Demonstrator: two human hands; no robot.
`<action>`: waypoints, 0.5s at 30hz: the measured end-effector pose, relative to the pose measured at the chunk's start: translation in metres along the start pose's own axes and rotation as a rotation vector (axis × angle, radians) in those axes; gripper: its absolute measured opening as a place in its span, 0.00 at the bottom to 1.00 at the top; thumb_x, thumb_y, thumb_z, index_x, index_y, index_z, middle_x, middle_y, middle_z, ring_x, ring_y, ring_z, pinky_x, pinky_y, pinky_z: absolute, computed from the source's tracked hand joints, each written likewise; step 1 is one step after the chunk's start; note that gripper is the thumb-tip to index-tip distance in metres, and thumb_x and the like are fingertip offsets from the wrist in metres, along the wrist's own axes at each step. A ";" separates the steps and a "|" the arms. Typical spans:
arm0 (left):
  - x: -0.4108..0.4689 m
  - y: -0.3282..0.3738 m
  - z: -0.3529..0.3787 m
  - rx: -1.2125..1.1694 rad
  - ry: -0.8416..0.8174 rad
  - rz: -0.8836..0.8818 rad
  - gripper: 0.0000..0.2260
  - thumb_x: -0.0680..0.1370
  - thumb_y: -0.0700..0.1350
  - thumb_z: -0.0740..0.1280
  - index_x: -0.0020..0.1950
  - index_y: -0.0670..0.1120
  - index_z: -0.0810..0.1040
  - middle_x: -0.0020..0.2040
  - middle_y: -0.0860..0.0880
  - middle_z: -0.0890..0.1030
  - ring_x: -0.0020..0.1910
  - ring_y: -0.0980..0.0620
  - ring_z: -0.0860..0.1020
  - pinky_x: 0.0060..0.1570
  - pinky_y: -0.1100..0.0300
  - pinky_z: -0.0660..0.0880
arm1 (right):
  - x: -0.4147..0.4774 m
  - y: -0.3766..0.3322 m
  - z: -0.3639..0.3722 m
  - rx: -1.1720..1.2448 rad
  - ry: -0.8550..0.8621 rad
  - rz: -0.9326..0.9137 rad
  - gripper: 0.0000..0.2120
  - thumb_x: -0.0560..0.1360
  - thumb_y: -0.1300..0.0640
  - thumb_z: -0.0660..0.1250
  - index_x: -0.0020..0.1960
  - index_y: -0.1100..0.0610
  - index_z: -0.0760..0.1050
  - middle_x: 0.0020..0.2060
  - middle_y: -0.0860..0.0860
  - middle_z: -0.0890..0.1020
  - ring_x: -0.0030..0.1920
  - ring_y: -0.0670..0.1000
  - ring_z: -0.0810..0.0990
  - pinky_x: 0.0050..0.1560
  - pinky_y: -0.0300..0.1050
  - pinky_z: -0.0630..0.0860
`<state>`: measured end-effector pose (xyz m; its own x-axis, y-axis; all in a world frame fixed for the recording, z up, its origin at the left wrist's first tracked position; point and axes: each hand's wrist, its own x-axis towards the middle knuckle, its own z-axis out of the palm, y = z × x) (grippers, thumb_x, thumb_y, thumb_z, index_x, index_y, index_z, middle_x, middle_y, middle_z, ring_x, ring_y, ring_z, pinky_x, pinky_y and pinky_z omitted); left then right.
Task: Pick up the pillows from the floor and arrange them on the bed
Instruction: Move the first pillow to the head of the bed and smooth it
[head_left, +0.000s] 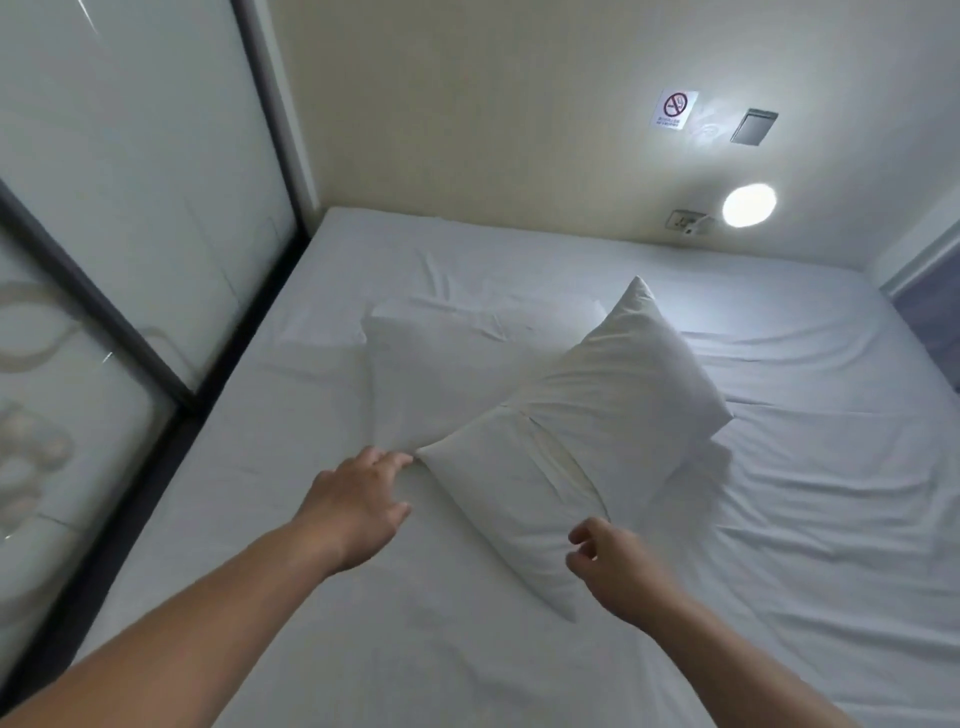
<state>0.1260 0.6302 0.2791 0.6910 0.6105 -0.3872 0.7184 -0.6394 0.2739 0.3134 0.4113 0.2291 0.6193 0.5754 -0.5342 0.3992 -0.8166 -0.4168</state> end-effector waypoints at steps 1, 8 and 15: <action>0.006 0.004 -0.007 -0.016 0.003 0.000 0.25 0.77 0.53 0.62 0.73 0.52 0.63 0.70 0.47 0.69 0.66 0.45 0.70 0.63 0.50 0.68 | 0.011 -0.010 -0.006 0.006 -0.006 -0.002 0.14 0.74 0.50 0.65 0.59 0.51 0.77 0.49 0.48 0.83 0.49 0.51 0.81 0.49 0.43 0.76; 0.060 0.027 -0.062 -0.119 0.081 0.038 0.25 0.76 0.51 0.65 0.72 0.50 0.65 0.71 0.45 0.68 0.68 0.43 0.70 0.65 0.46 0.68 | 0.064 -0.075 -0.064 0.015 0.045 -0.033 0.17 0.72 0.50 0.66 0.59 0.52 0.77 0.55 0.53 0.82 0.54 0.55 0.80 0.56 0.50 0.78; 0.144 0.033 -0.104 -0.184 0.131 0.045 0.25 0.77 0.53 0.64 0.72 0.48 0.65 0.71 0.44 0.68 0.66 0.42 0.72 0.65 0.45 0.69 | 0.116 -0.081 -0.123 -0.053 0.176 -0.012 0.18 0.72 0.49 0.66 0.60 0.52 0.77 0.58 0.53 0.81 0.57 0.55 0.78 0.57 0.48 0.76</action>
<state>0.2579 0.7454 0.3240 0.7183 0.6467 -0.2565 0.6811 -0.5785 0.4489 0.4362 0.5390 0.2910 0.7211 0.5722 -0.3908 0.4396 -0.8137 -0.3803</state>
